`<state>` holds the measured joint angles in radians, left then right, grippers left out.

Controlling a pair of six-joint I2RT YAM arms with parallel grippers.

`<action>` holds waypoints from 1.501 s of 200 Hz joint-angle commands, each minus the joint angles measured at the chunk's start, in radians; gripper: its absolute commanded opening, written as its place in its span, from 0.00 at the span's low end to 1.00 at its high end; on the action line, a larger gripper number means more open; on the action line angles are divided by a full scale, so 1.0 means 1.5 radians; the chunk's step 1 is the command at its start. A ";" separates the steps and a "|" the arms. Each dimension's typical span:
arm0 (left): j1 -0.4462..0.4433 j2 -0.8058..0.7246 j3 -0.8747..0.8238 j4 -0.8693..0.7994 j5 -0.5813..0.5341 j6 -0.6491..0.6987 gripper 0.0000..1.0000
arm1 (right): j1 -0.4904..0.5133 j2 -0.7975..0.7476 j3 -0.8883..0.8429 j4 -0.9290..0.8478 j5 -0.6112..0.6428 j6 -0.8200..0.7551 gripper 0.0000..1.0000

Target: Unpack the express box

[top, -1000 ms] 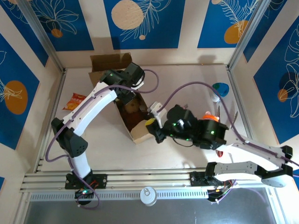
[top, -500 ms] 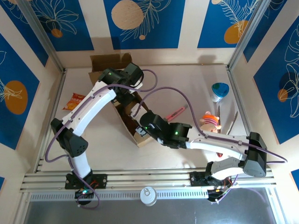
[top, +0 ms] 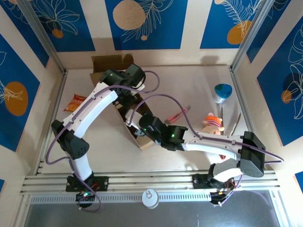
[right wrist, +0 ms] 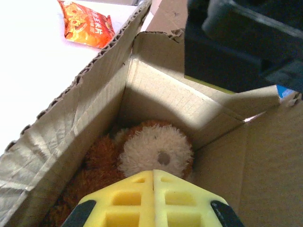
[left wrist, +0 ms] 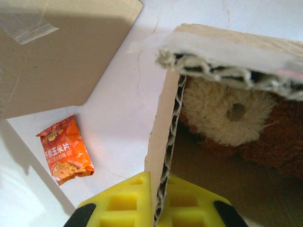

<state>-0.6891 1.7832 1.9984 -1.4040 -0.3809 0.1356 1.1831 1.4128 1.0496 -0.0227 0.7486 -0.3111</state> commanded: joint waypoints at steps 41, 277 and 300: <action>0.008 -0.021 0.018 -0.016 0.012 -0.007 0.00 | -0.009 0.062 -0.007 0.031 -0.019 -0.114 0.00; 0.008 -0.051 -0.005 -0.009 0.035 -0.015 0.00 | -0.099 0.304 0.247 -0.348 -0.052 0.485 0.66; 0.007 -0.054 -0.008 -0.009 0.041 -0.017 0.00 | -0.110 0.354 0.278 -0.353 -0.069 0.490 0.67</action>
<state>-0.6563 1.7466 1.9827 -1.4063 -0.3859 0.1272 1.0523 1.8416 1.4239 -0.5003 0.6758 0.3836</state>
